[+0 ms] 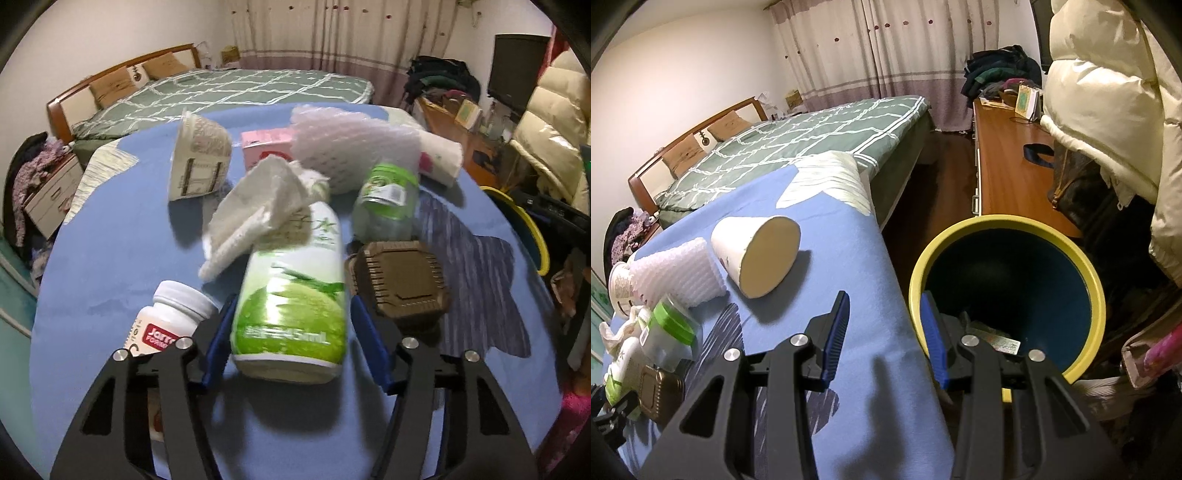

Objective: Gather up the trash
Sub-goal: 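Grasp the green-labelled bottle with the left gripper and lift it, then carry the green bottle with the left gripper over the bin and release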

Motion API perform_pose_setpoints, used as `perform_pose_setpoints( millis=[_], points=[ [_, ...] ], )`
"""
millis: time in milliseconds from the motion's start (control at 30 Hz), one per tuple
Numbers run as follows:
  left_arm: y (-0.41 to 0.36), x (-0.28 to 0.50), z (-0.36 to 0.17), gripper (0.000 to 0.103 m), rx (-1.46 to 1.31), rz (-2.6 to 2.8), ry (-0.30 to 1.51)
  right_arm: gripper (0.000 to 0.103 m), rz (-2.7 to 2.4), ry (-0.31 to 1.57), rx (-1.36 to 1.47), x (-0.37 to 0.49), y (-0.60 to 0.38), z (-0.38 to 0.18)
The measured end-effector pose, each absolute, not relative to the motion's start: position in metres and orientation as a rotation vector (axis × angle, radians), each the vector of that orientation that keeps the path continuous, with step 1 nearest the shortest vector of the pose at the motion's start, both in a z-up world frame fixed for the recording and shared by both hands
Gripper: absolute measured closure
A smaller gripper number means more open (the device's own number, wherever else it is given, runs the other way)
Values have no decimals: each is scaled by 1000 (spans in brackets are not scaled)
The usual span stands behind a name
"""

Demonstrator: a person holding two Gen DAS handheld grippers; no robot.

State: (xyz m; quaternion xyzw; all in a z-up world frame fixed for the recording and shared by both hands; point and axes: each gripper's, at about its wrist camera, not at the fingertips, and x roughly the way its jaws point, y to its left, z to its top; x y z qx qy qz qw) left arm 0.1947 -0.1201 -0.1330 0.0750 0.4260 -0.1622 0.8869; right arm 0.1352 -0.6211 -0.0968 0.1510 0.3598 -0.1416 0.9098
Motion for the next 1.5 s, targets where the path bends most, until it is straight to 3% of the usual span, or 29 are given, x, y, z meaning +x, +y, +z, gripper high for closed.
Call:
perform_pose_setpoints(
  millis=[67,300,667,1500],
  points=[
    [-121,194,-134,50,162,-340,884,65,-291,742,313,136,-621,-97],
    [-121,180,-126,51,194,-353,821,65,-286,735,316,134,-616,-97],
    [-122,148,-60,51,229,-380,655,65,-279,735,319,133,-617,-95],
    [-142,131,-20,51,207,-439,629,65,-291,685,376,90,-651,-83]
  ],
)
